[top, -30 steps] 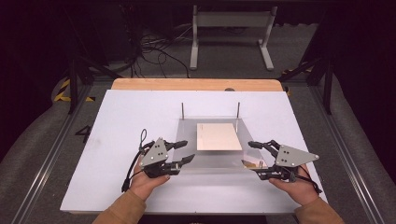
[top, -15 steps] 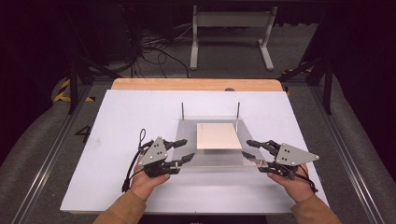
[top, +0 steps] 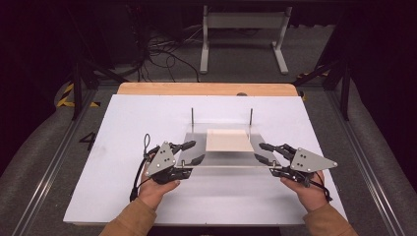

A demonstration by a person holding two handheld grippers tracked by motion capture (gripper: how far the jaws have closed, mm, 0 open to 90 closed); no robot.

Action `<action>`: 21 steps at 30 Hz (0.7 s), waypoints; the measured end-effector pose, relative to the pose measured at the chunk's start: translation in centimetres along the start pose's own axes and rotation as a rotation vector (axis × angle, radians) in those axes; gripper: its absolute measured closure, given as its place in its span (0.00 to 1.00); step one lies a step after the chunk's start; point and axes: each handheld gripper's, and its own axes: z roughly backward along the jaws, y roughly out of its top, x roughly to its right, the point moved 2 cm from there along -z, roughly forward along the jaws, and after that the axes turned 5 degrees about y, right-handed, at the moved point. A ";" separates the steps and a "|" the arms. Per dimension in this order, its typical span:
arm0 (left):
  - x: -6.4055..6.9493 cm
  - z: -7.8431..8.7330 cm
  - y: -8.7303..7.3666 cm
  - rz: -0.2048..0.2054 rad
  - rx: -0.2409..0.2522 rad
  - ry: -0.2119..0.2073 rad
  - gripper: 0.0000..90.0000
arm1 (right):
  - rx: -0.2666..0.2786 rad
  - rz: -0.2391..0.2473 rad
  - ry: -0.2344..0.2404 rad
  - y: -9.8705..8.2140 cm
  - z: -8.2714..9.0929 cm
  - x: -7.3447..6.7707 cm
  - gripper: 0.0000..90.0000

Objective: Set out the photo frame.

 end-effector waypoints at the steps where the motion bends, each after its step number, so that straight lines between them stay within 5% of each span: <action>1: 0.0 0.0 0.5 -0.008 0.010 0.004 0.52 | 0.009 0.006 -0.005 0.3 0.0 0.1 0.67; 15: -0.7 1.6 5.6 -0.063 0.089 0.059 0.58 | 0.082 0.111 -0.047 5.2 1.2 1.2 0.74; 21: -0.6 2.9 7.1 -0.064 0.121 0.050 0.61 | 0.109 0.087 -0.033 6.8 1.8 1.1 0.75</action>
